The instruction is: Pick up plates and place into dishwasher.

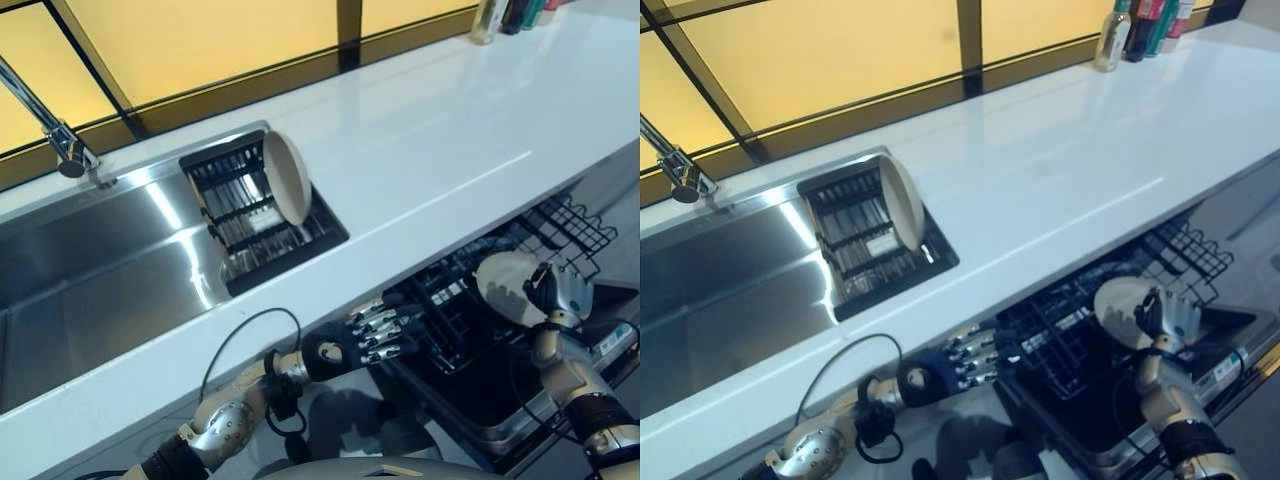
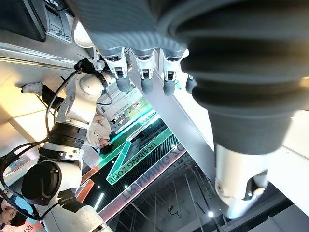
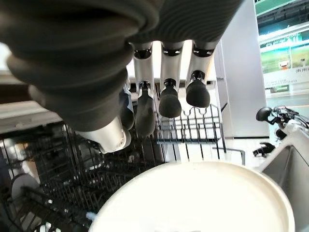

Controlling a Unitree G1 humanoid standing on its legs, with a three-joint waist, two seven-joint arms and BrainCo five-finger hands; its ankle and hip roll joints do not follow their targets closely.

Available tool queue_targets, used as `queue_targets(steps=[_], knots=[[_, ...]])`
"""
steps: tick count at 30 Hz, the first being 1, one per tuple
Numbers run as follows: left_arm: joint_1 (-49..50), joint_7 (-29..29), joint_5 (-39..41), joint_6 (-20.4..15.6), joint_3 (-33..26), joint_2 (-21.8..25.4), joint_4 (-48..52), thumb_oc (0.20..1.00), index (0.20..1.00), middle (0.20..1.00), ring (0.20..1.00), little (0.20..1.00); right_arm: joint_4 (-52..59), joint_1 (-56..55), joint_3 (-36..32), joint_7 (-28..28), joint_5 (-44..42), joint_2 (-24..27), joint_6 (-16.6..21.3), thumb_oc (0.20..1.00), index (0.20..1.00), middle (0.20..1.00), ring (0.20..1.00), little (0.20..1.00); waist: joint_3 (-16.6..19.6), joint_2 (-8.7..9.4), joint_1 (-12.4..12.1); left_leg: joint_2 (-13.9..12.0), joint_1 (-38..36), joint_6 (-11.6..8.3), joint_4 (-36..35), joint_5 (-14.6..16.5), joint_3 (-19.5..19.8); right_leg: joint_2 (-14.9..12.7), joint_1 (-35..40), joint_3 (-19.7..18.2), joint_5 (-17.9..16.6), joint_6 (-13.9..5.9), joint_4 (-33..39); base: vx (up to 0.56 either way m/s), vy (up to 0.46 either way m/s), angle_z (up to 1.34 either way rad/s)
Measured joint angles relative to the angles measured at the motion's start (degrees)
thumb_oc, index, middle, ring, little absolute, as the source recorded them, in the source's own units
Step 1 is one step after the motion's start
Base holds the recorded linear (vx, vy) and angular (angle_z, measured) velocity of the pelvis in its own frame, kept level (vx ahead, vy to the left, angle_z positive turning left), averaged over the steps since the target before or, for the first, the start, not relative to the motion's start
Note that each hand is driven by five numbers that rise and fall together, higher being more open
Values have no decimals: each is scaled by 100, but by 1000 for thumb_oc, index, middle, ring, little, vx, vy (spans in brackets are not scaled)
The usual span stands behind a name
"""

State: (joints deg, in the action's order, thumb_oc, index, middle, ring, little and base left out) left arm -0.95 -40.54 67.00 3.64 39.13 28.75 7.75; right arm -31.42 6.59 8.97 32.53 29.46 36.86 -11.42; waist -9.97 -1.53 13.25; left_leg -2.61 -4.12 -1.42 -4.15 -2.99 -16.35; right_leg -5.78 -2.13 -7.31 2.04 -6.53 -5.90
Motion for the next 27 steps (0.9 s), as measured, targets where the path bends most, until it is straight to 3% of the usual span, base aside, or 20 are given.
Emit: queue_targets(steps=[9,19,27], knots=[[-2,-194,-54,243,-139,195,-1,1000,1000,1000,1000,1000,-75,-7,93,-524,110,94,-53,1000,1000,1000,1000,1000,-136,-29,4,-8,-10,2,40,3,-16,-27,-23,-6,26,-29,-45,-7,-61,-1],[-121,-363,-50,194,-212,244,-3,1000,1000,1000,1000,1000,219,96,159,-1299,916,766,427,1000,1000,1000,1000,1000,-551,-479,265,14,287,17,197,2,-72,-38,-419,-100,93,-37,-334,-44,49,-3],[-360,-369,-44,63,-201,3,-11,1000,1000,1000,1000,1000,-283,576,724,-1275,1375,877,488,1000,1000,1000,1000,1000,-658,-663,339,36,279,24,204,-1,-112,-43,-515,-156,173,-45,-523,-1,56,-2]])
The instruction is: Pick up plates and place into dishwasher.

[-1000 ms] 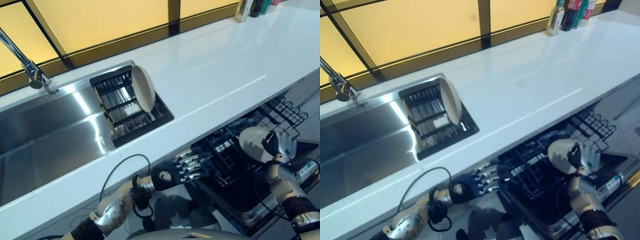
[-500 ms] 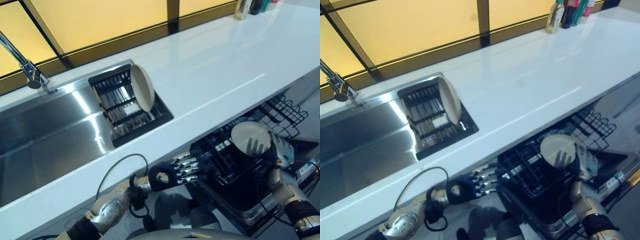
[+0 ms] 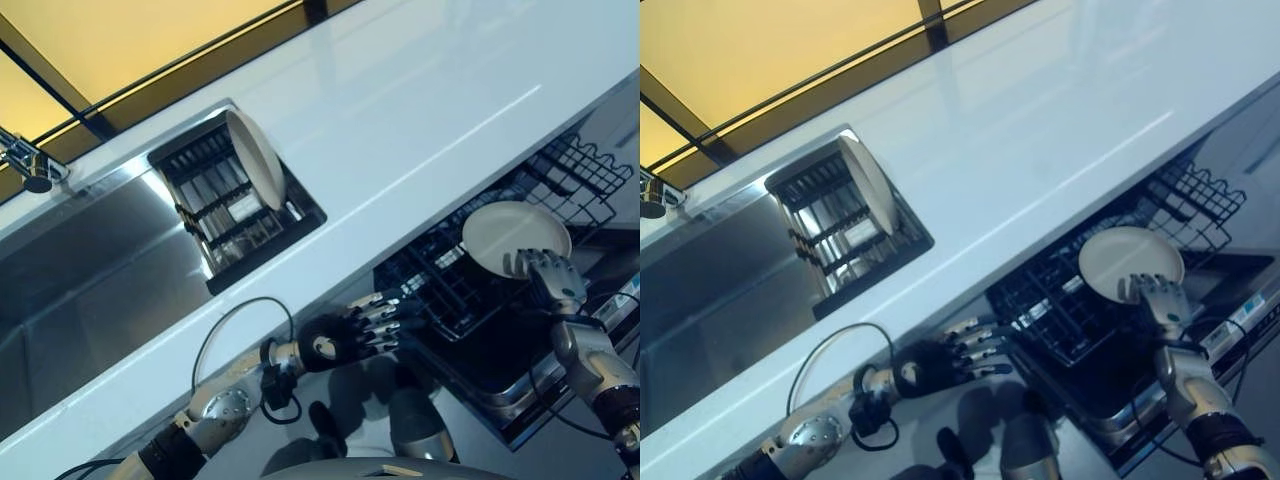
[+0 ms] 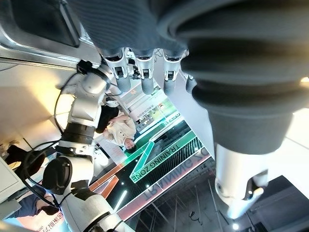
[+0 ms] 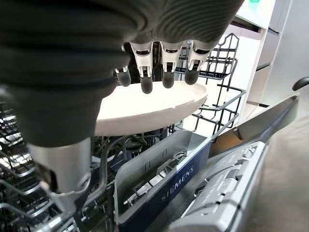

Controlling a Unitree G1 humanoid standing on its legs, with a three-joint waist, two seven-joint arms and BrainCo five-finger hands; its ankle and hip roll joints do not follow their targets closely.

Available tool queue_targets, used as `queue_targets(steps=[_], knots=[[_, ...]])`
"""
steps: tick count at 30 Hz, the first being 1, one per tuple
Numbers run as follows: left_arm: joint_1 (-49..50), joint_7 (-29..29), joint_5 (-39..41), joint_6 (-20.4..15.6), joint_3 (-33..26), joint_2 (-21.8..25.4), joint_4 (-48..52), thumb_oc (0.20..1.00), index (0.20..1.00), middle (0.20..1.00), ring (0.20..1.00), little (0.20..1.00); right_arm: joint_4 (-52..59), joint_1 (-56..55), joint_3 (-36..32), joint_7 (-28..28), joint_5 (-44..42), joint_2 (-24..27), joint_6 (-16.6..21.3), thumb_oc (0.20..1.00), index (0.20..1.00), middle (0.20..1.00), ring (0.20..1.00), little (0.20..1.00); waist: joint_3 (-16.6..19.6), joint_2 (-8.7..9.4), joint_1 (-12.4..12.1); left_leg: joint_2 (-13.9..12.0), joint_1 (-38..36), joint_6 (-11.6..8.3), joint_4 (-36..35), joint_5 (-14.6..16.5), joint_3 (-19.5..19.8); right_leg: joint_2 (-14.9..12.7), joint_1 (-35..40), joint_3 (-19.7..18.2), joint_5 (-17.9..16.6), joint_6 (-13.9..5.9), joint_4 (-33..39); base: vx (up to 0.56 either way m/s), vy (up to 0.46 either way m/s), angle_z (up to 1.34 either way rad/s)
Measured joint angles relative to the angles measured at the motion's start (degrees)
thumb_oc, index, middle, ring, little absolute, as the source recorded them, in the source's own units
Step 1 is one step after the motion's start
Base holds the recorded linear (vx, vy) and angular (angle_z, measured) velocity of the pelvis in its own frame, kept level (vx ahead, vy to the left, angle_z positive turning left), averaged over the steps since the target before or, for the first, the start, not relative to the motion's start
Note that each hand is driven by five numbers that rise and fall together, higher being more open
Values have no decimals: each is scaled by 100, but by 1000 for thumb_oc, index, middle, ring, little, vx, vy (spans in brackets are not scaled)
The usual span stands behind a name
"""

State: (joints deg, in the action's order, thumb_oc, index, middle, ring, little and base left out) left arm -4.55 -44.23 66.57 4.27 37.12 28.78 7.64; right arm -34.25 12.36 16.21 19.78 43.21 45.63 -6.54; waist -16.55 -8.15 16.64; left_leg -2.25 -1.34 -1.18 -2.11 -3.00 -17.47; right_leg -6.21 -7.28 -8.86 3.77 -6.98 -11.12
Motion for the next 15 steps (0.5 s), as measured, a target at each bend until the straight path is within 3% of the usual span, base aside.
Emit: queue_targets(steps=[15], knots=[[-263,99,51,-126,115,-91,1,1000,1000,1000,1000,1000,-254,1046,272,177,-13,91,-46,1000,1000,1000,1000,1000,-51,-182,-43,45,203,7,68,-37,43,-42,-309,18,111,25,-350,-19,28,2]])
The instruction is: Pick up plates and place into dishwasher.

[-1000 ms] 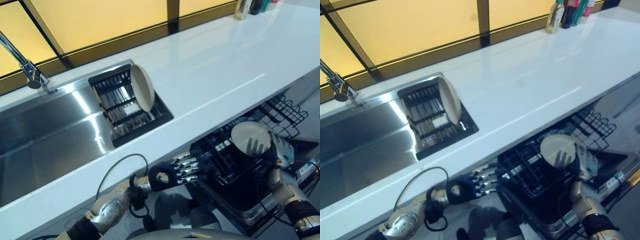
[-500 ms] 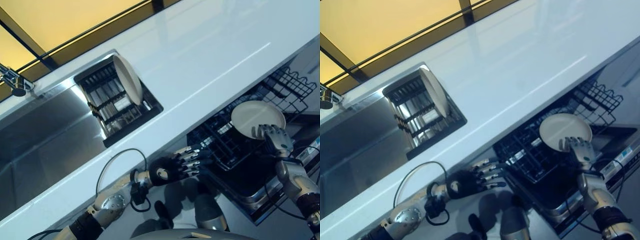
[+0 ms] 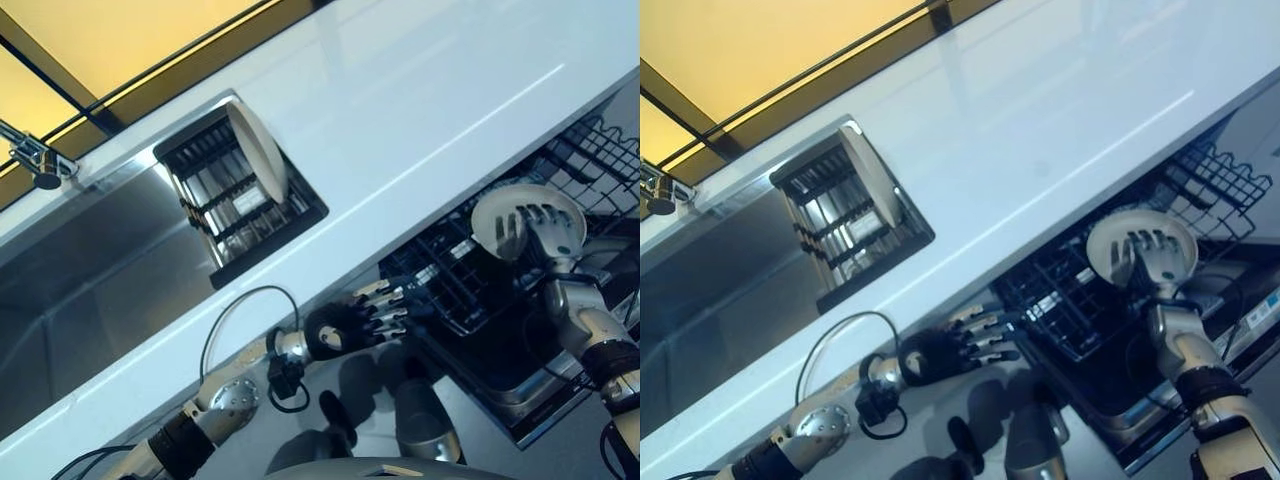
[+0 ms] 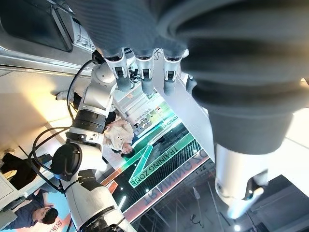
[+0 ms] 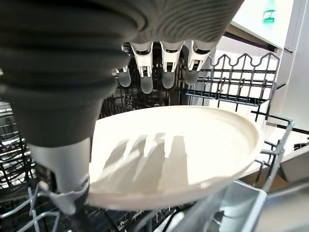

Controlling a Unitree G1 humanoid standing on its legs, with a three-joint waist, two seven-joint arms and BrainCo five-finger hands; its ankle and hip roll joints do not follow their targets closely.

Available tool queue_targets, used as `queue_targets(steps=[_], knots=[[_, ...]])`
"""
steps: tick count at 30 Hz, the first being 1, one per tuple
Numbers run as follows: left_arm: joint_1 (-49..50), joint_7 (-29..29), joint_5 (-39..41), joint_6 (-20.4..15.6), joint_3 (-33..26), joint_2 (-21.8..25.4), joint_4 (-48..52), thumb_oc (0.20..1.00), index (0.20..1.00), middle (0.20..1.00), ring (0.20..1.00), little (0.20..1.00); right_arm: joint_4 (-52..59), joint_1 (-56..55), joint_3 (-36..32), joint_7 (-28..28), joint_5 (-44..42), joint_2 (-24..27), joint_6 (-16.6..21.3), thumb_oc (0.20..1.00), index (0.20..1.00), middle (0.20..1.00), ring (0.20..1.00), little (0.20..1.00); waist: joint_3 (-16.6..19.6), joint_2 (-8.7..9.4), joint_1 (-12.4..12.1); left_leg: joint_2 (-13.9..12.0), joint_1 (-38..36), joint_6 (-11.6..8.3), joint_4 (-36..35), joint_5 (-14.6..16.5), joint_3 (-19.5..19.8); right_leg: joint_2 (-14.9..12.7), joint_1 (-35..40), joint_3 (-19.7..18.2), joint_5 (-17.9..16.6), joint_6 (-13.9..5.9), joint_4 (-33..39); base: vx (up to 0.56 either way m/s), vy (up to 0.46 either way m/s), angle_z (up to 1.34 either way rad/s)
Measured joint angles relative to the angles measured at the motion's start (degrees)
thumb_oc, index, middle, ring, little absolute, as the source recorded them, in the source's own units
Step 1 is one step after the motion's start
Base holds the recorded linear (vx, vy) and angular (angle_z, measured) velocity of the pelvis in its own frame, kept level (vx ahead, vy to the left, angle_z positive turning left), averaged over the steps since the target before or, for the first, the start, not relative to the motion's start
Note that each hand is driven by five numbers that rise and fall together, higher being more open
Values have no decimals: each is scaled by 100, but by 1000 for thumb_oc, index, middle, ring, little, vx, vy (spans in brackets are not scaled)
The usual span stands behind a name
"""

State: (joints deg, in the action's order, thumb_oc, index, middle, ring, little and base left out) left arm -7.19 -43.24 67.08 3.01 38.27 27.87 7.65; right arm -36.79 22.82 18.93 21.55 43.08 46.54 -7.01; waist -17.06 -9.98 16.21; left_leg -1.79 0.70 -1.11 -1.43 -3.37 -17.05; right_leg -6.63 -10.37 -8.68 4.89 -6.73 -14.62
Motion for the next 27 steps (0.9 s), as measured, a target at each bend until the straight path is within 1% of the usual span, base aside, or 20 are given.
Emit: queue_targets(steps=[5,6,7,8,9,10,12,13,16,20,22,27], knots=[[-60,0,0,-5,58,-21,-1,1000,1000,1000,1000,1000,-183,7,8,-136,76,161,-8,1000,1000,1000,1000,1000,7,-10,8,4,-6,11,2,8,-2,-8,-23,1,41,0,-65,33,8,0],[-60,-1,0,-6,58,-21,-1,1000,1000,1000,1000,1000,-303,28,12,-169,136,204,-11,944,944,944,944,944,11,-16,6,6,-10,2,3,2,-2,-10,-21,3,42,4,-75,0,0,0],[-62,-1,2,-6,62,-21,-2,1000,1000,1000,1000,1000,-471,84,64,-202,192,258,-9,846,846,846,846,846,19,-27,7,9,-10,-6,3,-4,-4,-13,-21,4,42,5,-76,0,0,0],[-71,-1,7,-7,76,-20,-2,1000,1000,1000,1000,1000,-599,128,140,-237,229,318,-9,796,796,796,796,796,26,-38,8,13,-10,-10,5,-7,-4,-16,-21,4,42,5,-78,0,0,0],[-90,-1,8,-14,111,-21,-2,1000,1000,1000,1000,1000,-740,193,232,-253,249,364,-7,624,624,624,624,624,31,-46,10,15,-13,-9,7,-7,-4,-18,-18,4,42,5,-79,0,0,0],[-109,-1,9,-16,137,-24,-3,1000,1000,1000,1000,1000,-846,252,244,-290,251,372,-3,517,517,517,517,517,35,-53,11,15,-13,-8,8,-9,-4,-20,-17,4,42,4,-81,0,0,0],[-134,-1,9,-25,154,-28,-4,1000,1000,1000,1000,1000,-1052,406,319,-334,292,380,8,266,266,266,266,266,43,-66,11,16,-18,-6,15,-10,-4,-23,-16,4,43,3,-97,0,0,0],[-148,-2,9,-27,156,-29,-8,1000,1000,1000,1000,1000,-1237,513,383,-350,366,381,41,200,200,200,200,200,53,-82,6,19,-23,-3,15,-13,-4,-26,-14,6,49,1,-110,30,10,3],[-149,-5,9,-56,192,-30,-9,1000,1000,1000,1000,1000,-1515,737,428,-341,460,396,121,200,200,200,200,200,111,-195,-6,38,-48,8,11,-20,3,-49,10,23,79,-24,-127,32,25,4],[-149,-17,14,-126,451,-42,-9,1000,1000,1000,1000,1000,-1908,1019,438,-302,466,395,273,200,200,200,200,200,225,-364,-23,75,-76,17,0,-25,8,-82,14,23,116,-50,-168,15,40,2],[-148,-21,15,-186,562,-45,-8,1000,1000,1000,1000,1000,-2040,1078,466,-219,465,396,346,200,200,200,200,200,238,-409,-22,81,-94,22,-7,-26,8,-88,13,20,124,-59,-172,5,48,-1],[-149,-21,179,-284,587,-79,-8,1000,1000,1000,1000,1000,-2039,1082,479,-96,465,435,492,200,200,200,200,200,239,-498,0,112,-97,54,-34,-13,1,-135,-43,54,157,-68,-260,-3,35,-3]])
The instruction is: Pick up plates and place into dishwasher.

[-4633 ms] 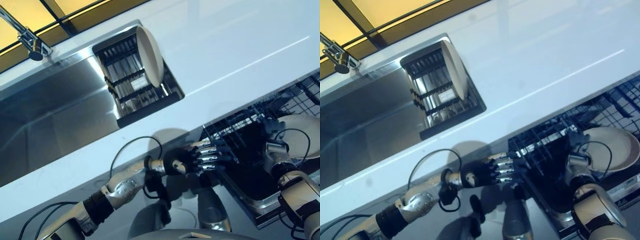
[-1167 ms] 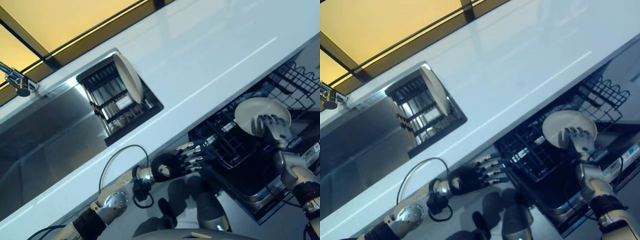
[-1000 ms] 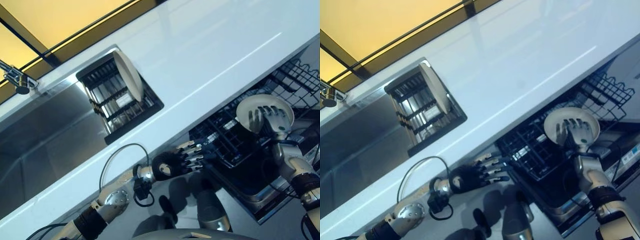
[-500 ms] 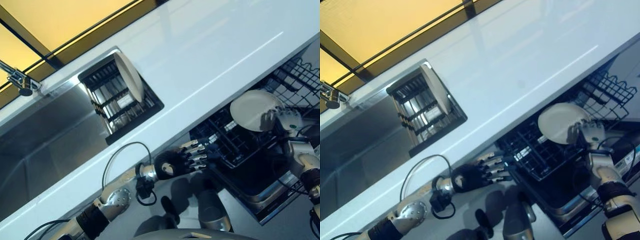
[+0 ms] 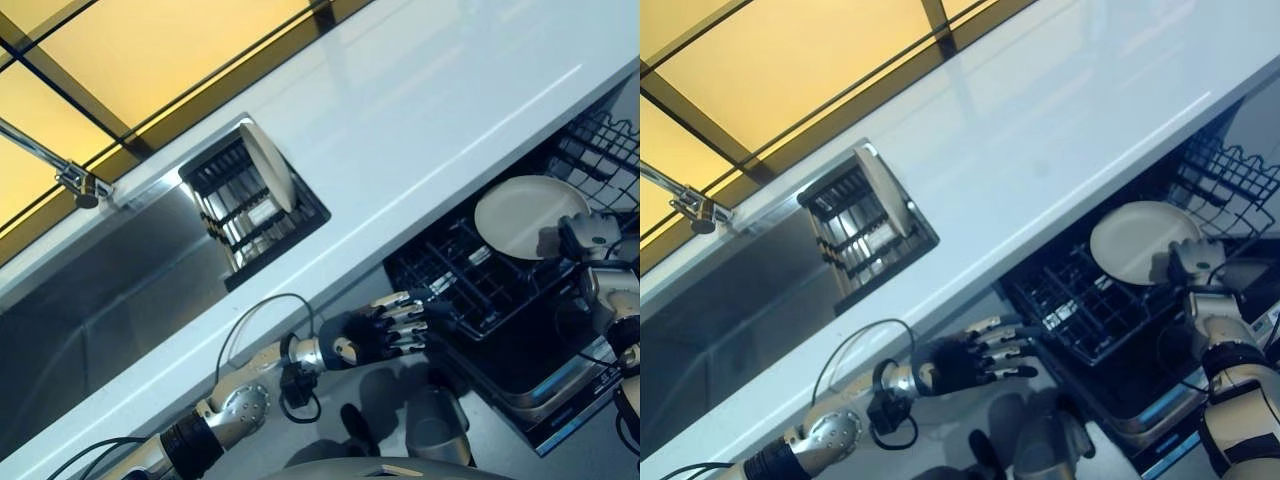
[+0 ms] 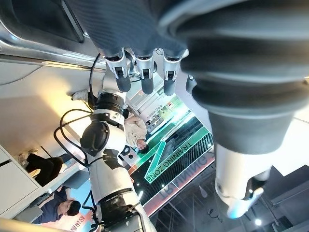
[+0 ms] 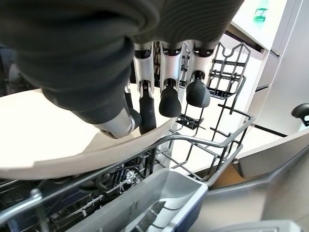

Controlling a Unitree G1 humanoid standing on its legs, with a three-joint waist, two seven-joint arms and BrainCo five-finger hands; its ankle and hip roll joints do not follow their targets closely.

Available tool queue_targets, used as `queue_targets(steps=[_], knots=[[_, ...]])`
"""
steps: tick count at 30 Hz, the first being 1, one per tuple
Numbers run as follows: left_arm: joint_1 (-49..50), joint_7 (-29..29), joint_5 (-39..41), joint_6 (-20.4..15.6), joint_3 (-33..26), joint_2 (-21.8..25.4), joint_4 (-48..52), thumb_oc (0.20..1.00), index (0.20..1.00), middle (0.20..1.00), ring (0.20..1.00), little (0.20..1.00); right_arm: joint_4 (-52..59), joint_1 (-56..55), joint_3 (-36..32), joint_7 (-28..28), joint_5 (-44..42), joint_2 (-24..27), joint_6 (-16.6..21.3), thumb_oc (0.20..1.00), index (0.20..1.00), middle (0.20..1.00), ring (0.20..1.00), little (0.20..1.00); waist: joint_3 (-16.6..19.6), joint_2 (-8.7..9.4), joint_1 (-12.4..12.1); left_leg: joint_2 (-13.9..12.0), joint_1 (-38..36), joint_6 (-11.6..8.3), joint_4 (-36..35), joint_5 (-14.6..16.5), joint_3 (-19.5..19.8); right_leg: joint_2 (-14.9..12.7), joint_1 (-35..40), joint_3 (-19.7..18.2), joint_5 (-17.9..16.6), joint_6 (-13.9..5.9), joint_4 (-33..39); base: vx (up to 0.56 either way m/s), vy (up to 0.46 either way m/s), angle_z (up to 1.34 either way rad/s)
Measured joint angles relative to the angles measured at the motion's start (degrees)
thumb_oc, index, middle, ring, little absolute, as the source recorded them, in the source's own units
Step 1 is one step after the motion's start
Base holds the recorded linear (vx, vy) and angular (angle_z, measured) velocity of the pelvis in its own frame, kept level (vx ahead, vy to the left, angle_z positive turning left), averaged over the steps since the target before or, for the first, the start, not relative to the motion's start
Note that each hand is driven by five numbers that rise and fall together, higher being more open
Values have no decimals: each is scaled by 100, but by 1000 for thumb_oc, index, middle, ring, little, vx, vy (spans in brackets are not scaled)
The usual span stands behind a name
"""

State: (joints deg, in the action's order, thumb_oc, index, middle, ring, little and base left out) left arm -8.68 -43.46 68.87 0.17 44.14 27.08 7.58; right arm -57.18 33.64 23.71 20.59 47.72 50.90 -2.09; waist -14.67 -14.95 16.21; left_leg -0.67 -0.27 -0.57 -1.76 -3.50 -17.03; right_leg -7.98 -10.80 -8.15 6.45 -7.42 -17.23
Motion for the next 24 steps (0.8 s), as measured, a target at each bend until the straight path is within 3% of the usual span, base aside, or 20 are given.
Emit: queue_targets(steps=[3,9,10,11,12,24], knots=[[2,-2,4,-98,74,-2,0,1000,1000,1000,1000,1000,11,13,1,11,0,82,65,200,200,200,200,200,-6,-104,-4,23,0,14,-41,-13,-2,-16,-45,-2,17,-10,-16,-3,11,0],[7,-49,55,-187,77,-1,0,1000,1000,1000,1000,1000,44,12,0,90,-12,107,78,200,200,200,200,200,-11,-115,1,51,-8,-9,-59,-34,-5,-32,-67,-5,75,-12,-94,0,0,0],[9,-52,55,-191,77,-1,0,1000,1000,1000,1000,1000,56,12,-1,79,-23,108,77,338,338,338,338,338,-12,-114,4,54,-12,-9,-59,-34,-6,-30,-66,-6,77,-13,-93,0,0,0],[11,-55,55,-193,77,-1,0,1000,1000,1000,1000,1000,76,8,-3,44,-40,110,68,812,812,812,812,812,-13,-113,7,57,-17,-9,-59,-35,-10,-28,-66,-7,79,-14,-91,0,0,0],[12,-56,55,-193,77,-1,0,1000,1000,1000,1000,1000,111,-6,-5,-2,-54,115,62,1000,1000,1000,1000,1000,-15,-109,12,58,-22,-9,-59,-34,-13,-24,-71,-9,85,-17,-89,0,0,0],[141,-80,53,-199,58,-1,0,1000,1000,1000,1000,1000,967,-113,-87,-384,-163,229,72,1000,1000,1000,1000,1000,-90,-8,27,68,-56,-12,-70,-26,-30,-10,-71,-49,106,-29,-92,0,0,0]])
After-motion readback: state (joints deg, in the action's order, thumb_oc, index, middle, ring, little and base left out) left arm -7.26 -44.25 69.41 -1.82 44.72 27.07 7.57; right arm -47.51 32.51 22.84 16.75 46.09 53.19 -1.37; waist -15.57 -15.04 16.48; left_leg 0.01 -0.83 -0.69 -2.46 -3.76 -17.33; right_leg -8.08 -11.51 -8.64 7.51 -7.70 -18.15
